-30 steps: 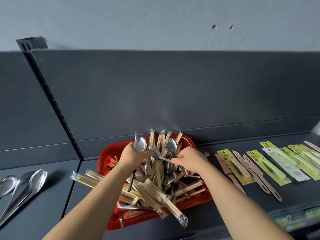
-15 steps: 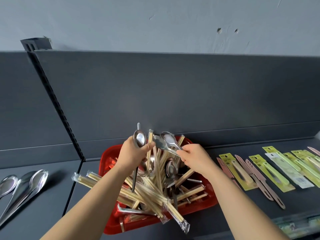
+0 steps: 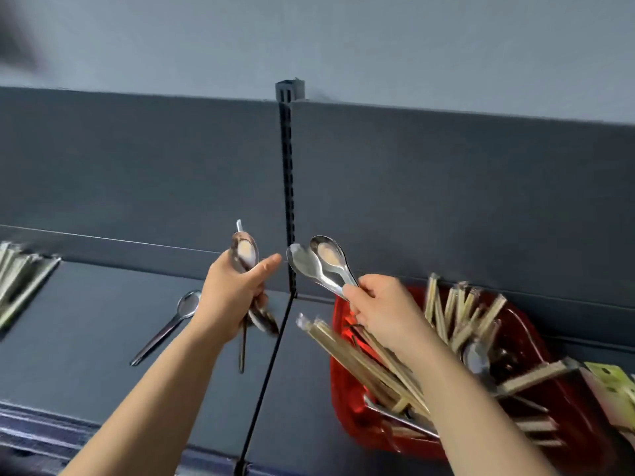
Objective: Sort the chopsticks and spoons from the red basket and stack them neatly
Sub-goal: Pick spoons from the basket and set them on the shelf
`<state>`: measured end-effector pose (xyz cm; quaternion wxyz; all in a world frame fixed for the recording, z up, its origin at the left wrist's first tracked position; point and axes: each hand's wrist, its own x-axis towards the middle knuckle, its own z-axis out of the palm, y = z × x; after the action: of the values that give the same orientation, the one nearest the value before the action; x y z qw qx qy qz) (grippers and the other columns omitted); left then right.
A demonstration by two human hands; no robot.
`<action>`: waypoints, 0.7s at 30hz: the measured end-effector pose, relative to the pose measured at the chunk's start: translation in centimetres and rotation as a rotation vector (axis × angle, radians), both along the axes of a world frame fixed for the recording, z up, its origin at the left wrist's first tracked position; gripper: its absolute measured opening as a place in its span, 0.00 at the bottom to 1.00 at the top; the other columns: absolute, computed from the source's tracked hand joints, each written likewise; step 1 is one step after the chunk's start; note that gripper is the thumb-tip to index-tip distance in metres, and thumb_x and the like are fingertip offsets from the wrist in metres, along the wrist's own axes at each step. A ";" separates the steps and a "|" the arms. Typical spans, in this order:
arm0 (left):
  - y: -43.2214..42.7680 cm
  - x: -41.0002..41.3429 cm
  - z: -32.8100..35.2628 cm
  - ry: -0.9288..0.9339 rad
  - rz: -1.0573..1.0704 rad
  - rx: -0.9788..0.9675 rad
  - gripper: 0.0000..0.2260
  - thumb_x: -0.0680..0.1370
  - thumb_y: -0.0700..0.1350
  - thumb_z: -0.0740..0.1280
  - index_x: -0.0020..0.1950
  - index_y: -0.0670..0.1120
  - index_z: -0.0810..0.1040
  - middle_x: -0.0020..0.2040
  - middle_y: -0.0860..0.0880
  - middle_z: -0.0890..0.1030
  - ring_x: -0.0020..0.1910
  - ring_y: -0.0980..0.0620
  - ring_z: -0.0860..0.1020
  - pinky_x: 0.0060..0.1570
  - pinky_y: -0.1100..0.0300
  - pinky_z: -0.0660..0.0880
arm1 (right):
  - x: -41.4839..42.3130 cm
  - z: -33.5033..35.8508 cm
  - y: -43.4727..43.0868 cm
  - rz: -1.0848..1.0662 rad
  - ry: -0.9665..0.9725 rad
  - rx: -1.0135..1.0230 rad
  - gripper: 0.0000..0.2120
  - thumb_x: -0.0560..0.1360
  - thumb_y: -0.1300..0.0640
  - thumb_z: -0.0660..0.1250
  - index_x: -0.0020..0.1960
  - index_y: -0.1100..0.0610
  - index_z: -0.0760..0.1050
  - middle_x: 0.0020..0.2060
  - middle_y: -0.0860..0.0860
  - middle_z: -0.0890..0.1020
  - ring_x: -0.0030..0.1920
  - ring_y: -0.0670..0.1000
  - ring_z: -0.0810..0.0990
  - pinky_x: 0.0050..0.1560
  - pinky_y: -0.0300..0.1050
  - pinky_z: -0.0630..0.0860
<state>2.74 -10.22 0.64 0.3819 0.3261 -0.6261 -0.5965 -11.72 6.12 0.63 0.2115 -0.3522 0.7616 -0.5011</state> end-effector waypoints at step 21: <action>-15.4 8.9 -11.8 -0.507 -0.011 -0.077 0.18 0.71 0.44 0.74 0.58 0.45 0.73 0.47 0.52 0.79 0.45 0.51 0.77 0.42 0.60 0.69 | 14.3 -13.0 -17.6 -0.280 0.088 0.424 0.17 0.82 0.57 0.53 0.34 0.55 0.62 0.43 0.55 0.73 0.39 0.55 0.69 0.43 0.47 0.66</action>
<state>11.66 -25.65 -11.15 0.2217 0.4470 -0.7259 -0.4734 2.60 -11.46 -12.39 0.1757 -0.2125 0.8996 -0.3387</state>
